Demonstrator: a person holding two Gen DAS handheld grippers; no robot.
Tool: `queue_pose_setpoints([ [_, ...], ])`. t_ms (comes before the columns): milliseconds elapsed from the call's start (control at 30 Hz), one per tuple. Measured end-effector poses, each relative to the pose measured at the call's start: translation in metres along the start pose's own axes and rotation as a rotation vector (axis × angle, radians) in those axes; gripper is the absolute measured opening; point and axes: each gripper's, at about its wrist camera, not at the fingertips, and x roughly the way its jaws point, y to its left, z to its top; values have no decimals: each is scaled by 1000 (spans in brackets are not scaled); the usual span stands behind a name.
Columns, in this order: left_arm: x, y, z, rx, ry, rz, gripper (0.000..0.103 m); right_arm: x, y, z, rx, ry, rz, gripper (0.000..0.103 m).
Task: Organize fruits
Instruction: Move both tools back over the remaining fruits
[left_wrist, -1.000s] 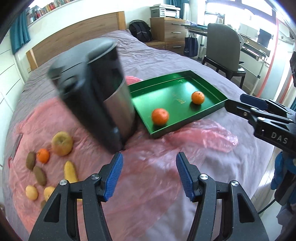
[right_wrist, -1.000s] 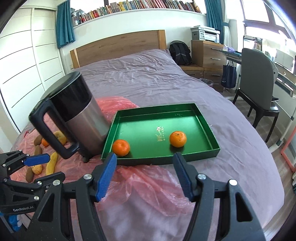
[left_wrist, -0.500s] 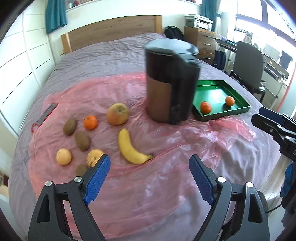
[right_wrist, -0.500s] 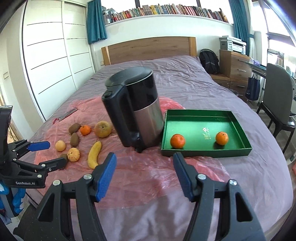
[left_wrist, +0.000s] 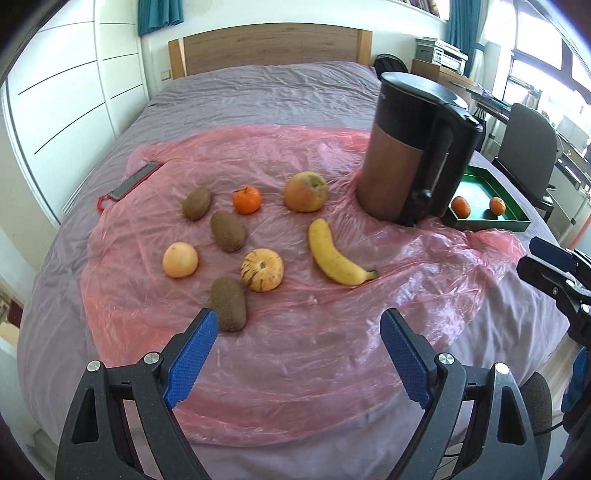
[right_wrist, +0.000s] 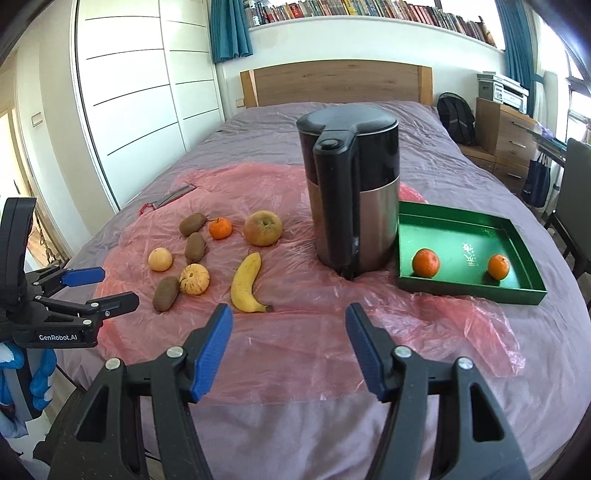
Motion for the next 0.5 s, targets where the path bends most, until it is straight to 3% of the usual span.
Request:
queue_pose_setpoints([
  [500, 30, 75, -23, -139, 49, 55, 86, 56, 55, -17, -56, 125, 84, 87],
])
